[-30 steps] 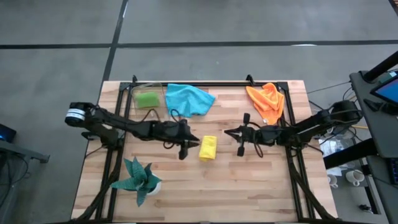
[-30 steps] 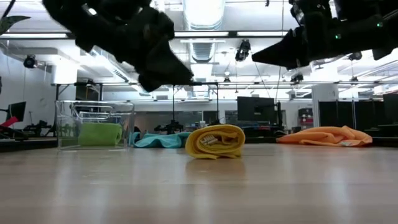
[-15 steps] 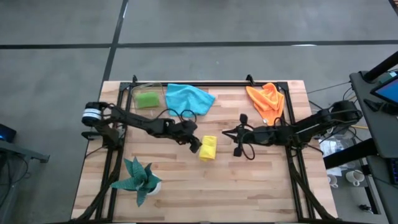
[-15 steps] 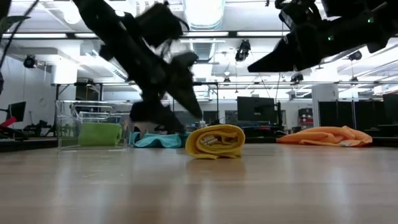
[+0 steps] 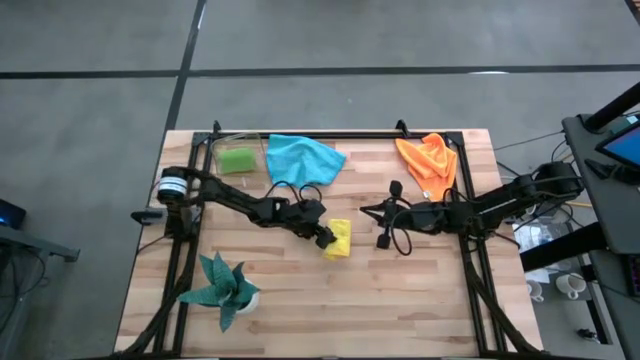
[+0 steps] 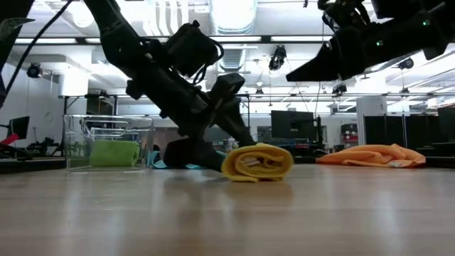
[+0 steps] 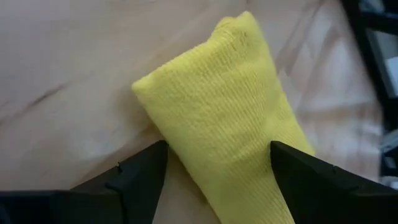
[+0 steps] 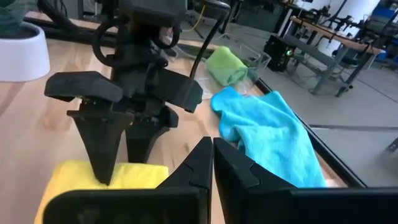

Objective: Roll microfiber towels into tight, uniform cylinder then place into a basket
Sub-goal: Put the rolled yellow microfiber towel into the transparent bin

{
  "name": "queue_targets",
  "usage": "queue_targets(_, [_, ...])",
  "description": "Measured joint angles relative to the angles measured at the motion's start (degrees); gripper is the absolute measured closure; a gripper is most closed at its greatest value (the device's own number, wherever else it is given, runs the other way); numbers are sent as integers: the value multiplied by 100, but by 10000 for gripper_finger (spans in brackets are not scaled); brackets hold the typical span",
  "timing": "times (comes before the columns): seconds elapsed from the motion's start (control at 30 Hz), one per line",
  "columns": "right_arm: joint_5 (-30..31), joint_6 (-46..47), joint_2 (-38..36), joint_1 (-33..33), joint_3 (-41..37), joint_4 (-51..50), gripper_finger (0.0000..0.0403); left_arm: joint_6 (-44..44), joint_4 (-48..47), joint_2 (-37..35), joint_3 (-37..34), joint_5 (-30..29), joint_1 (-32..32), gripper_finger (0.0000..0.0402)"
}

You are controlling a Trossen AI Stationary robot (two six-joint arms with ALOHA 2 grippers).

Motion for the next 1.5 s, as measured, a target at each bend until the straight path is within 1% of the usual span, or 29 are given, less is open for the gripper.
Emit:
queue_targets(0.07, [0, 5, 2, 0, -12, -7, 394, -1, 220, 58, -9, 62, -2, 132])
queue_targets(0.2, [-2, 48, 28, 0, -12, -2, 394, -4, 258, 62, -22, 77, -2, 133])
queue_targets(0.3, [-6, 48, 28, 0, -12, -7, 394, 23, 259, 62, -38, -50, -5, 153])
queue_targets(0.4, [-9, 48, 28, 0, -12, -3, 394, 201, 258, 62, -39, -320, -4, 205])
queue_targets(0.5, [-9, 50, 28, 0, -12, -2, 394, 409, 294, 62, -37, -583, -2, 290])
queue_targets(0.57, [-11, 50, 28, 0, -12, -4, 394, 569, 452, 62, -37, -635, 3, 354])
queue_targets(0.6, [-11, 50, 29, 0, -12, -3, 394, 609, 535, 62, -37, -638, 4, 376])
queue_targets(0.63, [-11, 50, 29, 0, -12, -2, 394, 621, 575, 62, -37, -640, 8, 384])
queue_targets(0.8, [-11, 149, 31, 0, -12, -2, 394, 754, 549, 53, -40, -618, 9, 392])
queue_targets(0.9, [-12, 154, 31, 0, -12, -2, 394, 791, 327, -12, -46, -489, 11, 395])
queue_targets(1.07, [-11, 157, 31, 0, -12, -2, 394, 1013, -654, -252, 51, -265, 45, 395])
queue_targets(1.2, [-12, 157, 31, 0, -12, -2, 394, 1394, -1600, -588, 234, -191, 89, 395])
queue_targets(1.33, [-13, 157, 31, -2, -12, 3, 394, 2038, -3090, -872, 739, -185, 149, 395])
queue_targets(1.43, [-12, 196, 31, -2, -12, 6, 394, 2537, -4362, -887, 1220, -226, 187, 395])
queue_targets(1.5, [-13, 256, 31, -2, -12, 7, 394, 2903, -4990, -885, 1517, -286, 195, 395])
